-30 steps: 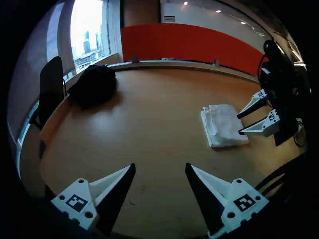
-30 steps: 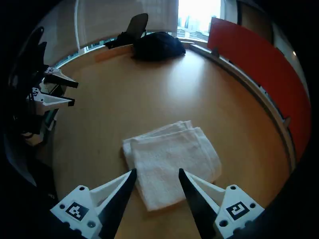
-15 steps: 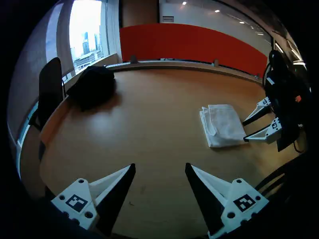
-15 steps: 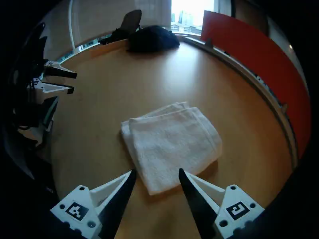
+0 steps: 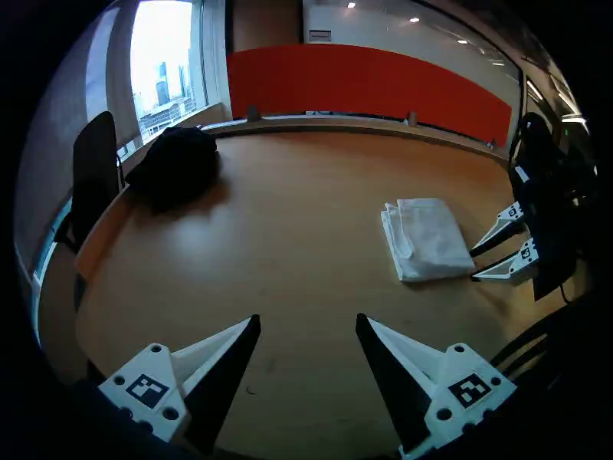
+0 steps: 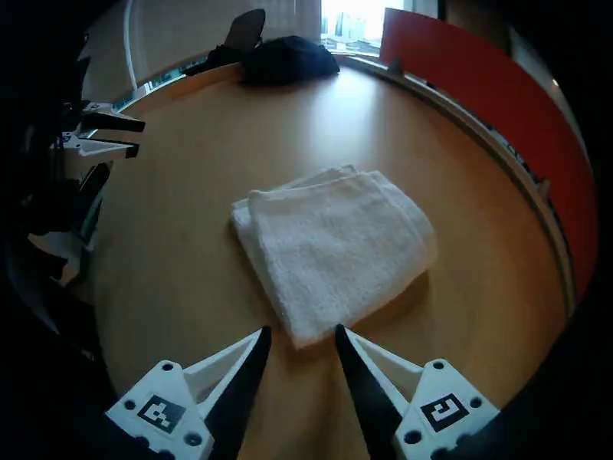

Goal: Fold towel

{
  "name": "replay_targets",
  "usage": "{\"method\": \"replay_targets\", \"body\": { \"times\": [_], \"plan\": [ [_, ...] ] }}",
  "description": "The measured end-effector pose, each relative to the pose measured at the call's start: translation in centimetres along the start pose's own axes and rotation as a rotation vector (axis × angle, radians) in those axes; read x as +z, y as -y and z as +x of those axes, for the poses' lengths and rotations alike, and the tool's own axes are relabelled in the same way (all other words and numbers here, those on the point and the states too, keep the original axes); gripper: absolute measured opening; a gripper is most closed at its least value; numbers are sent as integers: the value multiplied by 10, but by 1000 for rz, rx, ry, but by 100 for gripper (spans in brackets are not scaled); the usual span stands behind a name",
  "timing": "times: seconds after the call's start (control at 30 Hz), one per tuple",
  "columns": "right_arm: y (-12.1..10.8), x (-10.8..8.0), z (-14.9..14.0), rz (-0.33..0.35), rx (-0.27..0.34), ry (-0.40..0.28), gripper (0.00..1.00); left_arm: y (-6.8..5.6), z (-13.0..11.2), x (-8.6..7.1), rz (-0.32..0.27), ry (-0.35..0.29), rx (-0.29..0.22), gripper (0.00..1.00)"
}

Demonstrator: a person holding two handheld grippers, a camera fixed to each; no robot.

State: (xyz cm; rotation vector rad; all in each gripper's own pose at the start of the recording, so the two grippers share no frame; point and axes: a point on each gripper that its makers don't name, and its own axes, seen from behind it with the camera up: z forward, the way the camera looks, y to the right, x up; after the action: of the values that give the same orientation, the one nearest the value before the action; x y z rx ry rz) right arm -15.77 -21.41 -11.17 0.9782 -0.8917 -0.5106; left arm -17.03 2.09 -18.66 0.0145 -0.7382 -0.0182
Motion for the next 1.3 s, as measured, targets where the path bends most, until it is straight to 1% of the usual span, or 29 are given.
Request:
{"method": "replay_targets", "body": {
  "times": [0.07,0.33,0.47,0.6,0.97,1.13,1.3],
  "plan": [
    [0,1,-2,-3,8,2,57,0,0,0,-1,-1,1,92],
    [0,5,-3,-16,42,2,47,-2,0,-1,-4,-2,5,92],
    [-2,6,-5,-25,48,6,39,-2,0,-1,-6,-2,6,93],
    [-3,8,-7,-31,57,8,32,-2,-1,-1,-6,-2,7,92],
    [-3,8,-8,-41,73,-1,6,-4,-2,-1,-11,-2,13,92],
    [-5,5,-6,-46,73,-7,3,-4,-2,-1,-13,-3,12,92],
    [-9,-3,2,-53,71,-22,3,-2,-2,-1,-13,-7,13,92]
  ]
}}
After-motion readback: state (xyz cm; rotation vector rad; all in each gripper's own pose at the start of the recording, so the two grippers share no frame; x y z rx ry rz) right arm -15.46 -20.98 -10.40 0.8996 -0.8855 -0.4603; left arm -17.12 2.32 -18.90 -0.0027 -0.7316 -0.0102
